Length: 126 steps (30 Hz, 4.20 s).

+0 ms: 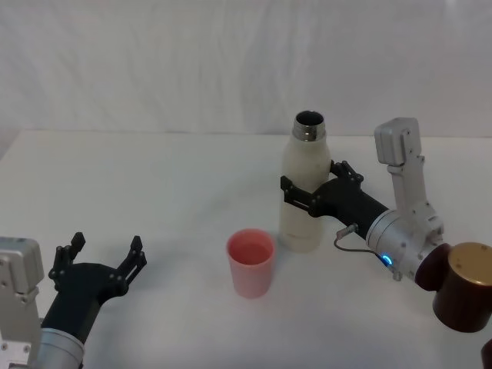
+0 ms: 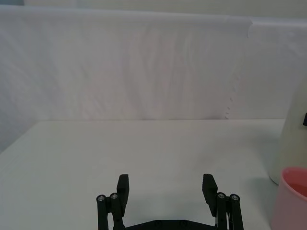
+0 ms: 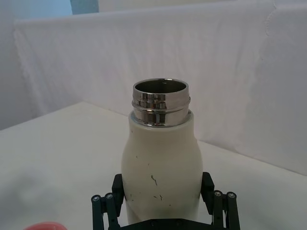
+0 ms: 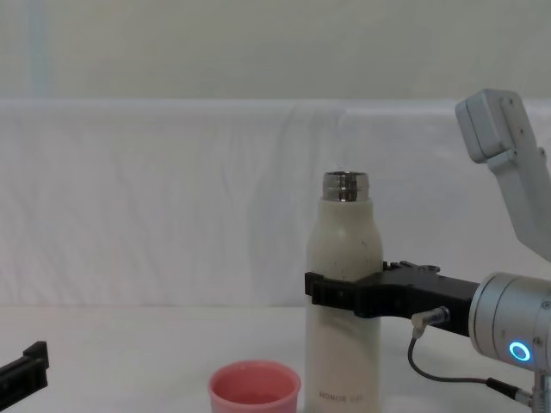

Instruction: Grasp the thermos with one hand and pour water into the cup lid.

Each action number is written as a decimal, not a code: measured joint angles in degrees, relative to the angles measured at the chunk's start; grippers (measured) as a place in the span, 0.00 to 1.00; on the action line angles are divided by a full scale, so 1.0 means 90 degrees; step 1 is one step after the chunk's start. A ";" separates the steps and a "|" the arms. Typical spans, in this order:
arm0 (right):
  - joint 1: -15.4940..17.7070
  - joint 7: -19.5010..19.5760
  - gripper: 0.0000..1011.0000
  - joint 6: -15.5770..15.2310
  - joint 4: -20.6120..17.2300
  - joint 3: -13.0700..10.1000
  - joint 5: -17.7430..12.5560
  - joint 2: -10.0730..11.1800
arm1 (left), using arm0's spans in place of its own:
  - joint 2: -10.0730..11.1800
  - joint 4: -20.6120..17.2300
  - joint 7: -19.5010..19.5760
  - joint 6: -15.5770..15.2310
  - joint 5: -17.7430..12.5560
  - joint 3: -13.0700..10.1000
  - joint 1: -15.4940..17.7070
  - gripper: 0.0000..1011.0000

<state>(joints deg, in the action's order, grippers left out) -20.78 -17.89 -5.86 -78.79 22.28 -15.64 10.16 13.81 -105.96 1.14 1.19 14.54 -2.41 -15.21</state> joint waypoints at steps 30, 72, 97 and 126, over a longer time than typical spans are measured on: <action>-0.0074 0.0000 0.95 0.0082 0.0130 0.0012 -0.0030 -0.0087 | 0.0000 0.0000 0.0000 0.0000 0.0000 0.0000 0.0000 0.99; 0.0476 0.0365 0.95 -0.0459 -0.1447 -0.0012 0.0876 0.0644 | 0.0000 0.0000 0.0000 0.0000 0.0000 0.0000 0.0000 0.99; 0.0183 0.0167 0.95 -0.1449 -0.1992 0.0892 0.3080 0.1231 | 0.0000 0.0000 0.0000 0.0000 0.0000 0.0000 0.0000 0.99; -0.0320 -0.0497 0.95 -0.2049 -0.2023 0.1781 0.5029 0.1476 | 0.0000 0.0000 0.0000 0.0000 0.0000 0.0000 0.0000 0.99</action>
<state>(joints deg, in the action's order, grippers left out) -23.66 -22.36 -24.30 -97.00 38.31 29.62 23.45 13.81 -105.95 1.14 1.19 14.54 -2.41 -15.21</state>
